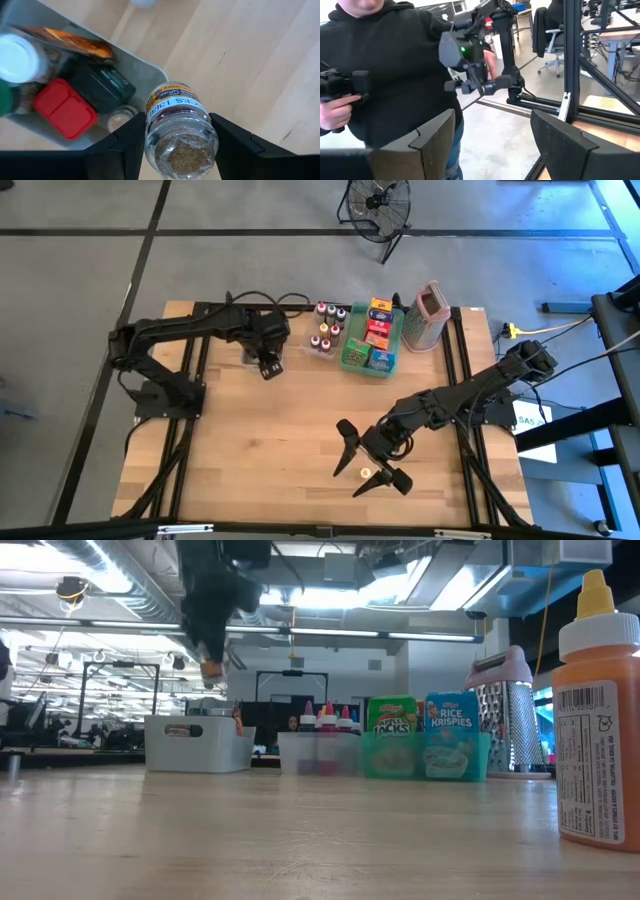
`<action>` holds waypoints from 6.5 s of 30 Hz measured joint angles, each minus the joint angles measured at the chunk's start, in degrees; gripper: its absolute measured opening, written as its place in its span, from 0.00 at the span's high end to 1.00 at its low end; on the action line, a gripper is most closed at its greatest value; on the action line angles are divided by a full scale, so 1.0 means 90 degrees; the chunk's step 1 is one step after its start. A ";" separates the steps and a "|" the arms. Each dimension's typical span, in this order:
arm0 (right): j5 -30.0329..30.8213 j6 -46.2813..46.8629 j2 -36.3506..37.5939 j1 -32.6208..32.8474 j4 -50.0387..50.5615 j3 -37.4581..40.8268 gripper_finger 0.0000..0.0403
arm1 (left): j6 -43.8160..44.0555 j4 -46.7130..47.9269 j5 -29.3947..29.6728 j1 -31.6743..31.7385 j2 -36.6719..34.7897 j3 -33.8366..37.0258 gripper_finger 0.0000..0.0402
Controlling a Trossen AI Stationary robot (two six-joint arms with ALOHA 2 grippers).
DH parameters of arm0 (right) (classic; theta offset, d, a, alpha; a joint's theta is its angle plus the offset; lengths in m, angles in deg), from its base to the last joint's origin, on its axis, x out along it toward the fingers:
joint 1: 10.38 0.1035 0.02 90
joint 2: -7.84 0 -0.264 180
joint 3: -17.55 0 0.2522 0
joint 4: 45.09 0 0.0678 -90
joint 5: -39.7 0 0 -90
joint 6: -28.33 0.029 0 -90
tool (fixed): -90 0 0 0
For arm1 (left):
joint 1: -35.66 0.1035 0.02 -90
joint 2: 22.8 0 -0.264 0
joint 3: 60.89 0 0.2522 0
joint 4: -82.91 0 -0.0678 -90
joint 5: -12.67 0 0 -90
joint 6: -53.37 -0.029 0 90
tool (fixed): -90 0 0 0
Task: Pick & Place Kitchen Items
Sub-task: Put the brown seasoning bottle into the gray bin, then put the yellow food coloring bottle into the transparent bin
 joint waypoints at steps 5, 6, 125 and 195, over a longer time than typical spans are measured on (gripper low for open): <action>-0.0620 -0.0006 -0.0001 -0.0271 0.0183 0.0000 0.35 | -0.0032 -0.0488 -0.0088 0.0169 0.0108 0.0492 0.54; -0.0825 -0.0008 -0.0001 -0.0355 0.0225 0.0000 0.35 | -0.0014 -0.0590 -0.0086 0.0189 0.0114 0.0565 0.54; 0.4378 0.0361 0.2874 0.1548 0.4231 -0.0002 0.35 | -0.0671 -0.4672 -0.0487 -0.3495 0.0431 -0.0152 0.36; 0.4539 0.0771 0.3453 0.3821 0.5815 0.0000 0.35 | -0.0962 -1.0198 0.1669 -0.4764 0.4570 -0.0541 0.36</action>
